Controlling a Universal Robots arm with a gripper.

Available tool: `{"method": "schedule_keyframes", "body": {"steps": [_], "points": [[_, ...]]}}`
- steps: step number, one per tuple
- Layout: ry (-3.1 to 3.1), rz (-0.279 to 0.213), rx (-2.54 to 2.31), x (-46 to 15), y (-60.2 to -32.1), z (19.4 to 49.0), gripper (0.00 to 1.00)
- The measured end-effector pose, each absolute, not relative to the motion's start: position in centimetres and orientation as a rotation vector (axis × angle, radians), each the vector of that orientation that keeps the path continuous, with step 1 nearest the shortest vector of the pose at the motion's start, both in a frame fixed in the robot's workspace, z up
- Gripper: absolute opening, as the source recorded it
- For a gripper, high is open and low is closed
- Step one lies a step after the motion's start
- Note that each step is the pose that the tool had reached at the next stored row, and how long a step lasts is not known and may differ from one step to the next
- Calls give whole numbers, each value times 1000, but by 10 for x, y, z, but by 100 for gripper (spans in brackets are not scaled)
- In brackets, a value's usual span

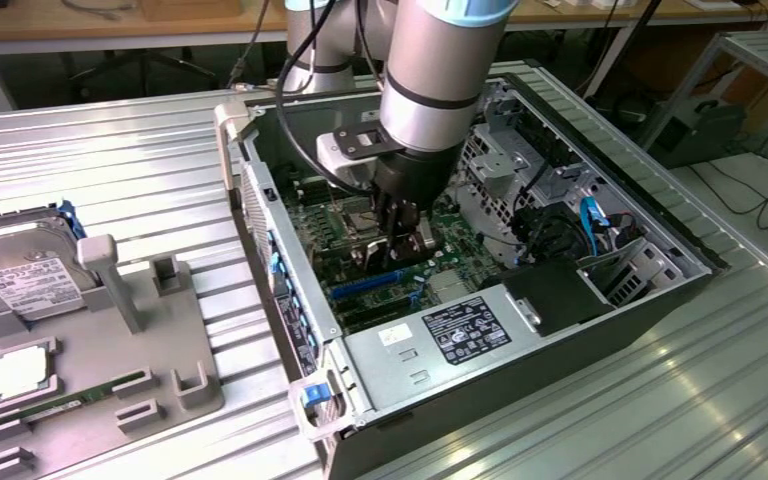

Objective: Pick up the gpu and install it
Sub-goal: 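Insert the gpu into the slot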

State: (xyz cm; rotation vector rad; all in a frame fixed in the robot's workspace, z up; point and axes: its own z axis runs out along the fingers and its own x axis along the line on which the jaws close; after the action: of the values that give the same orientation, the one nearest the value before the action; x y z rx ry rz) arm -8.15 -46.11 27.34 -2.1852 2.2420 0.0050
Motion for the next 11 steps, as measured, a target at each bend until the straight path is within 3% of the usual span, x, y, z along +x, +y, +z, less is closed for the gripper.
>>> {"method": "schedule_keyframes", "body": {"steps": [11], "points": [[2243,6,-2185,-86,-461,267,27]]}}
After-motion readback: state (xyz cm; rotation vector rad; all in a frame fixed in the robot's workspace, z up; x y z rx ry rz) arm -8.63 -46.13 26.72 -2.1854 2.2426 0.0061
